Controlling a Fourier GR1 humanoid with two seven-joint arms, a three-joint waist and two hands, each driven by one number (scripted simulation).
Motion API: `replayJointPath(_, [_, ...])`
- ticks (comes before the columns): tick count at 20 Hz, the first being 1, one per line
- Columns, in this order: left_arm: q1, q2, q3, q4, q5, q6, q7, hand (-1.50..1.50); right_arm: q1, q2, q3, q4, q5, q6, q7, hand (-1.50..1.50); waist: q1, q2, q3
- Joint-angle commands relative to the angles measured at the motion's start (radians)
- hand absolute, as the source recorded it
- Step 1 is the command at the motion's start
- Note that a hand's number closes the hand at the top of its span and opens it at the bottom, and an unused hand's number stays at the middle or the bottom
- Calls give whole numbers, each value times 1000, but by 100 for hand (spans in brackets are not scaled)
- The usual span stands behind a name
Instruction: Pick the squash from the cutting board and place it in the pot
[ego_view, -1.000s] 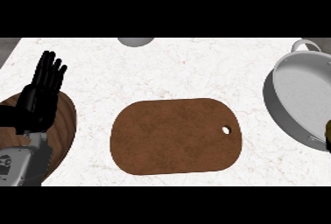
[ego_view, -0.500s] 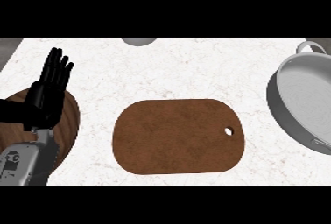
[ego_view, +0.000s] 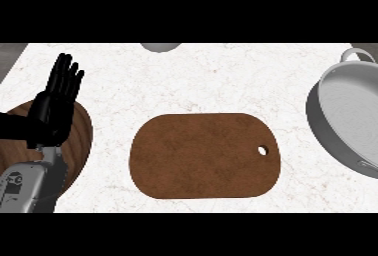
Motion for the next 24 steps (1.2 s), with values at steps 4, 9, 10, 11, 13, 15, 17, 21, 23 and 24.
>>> replayJointPath(4, [3,4,26,37,6,-27,-48,0,-94,11,38,273,-26,119,-44,-150,0,1,0])
replayJointPath(9, [28,-7,2,-71,-22,12,40,0,-161,5,60,374,-39,127,-192,-150,-2,-3,0])
replayJointPath(10, [-1,10,19,-42,-19,2,47,0,-167,14,51,398,-44,88,-232,-150,-3,-2,0])
replayJointPath(11, [-25,-19,4,18,-31,10,4,0,-165,5,10,419,-90,104,-297,-150,-6,1,1])
replayJointPath(13, [19,-7,32,11,-4,-13,-9,0,-180,45,-5,362,-141,147,-255,-150,-11,-4,-1])
replayJointPath(15, [-15,7,34,16,6,-29,17,0,-260,8,-55,417,-198,216,-218,-150,-4,-2,0])
replayJointPath(17, [-4,14,48,24,-2,-25,1,0,-226,54,-93,402,-251,219,-166,-150,-14,-5,-1])
replayJointPath(21, [-12,-20,22,10,-15,0,17,0,-281,-23,-192,459,-359,322,-62,-150,-13,-5,-1])
replayJointPath(23, [-13,-48,0,5,-41,24,6,0,-229,-38,-217,470,-400,365,-86,-150,-20,-5,-1])
replayJointPath(24, [-1,-58,-7,14,-55,30,-16,0,-241,-110,-230,541,-402,403,-123,-150,-9,0,1])
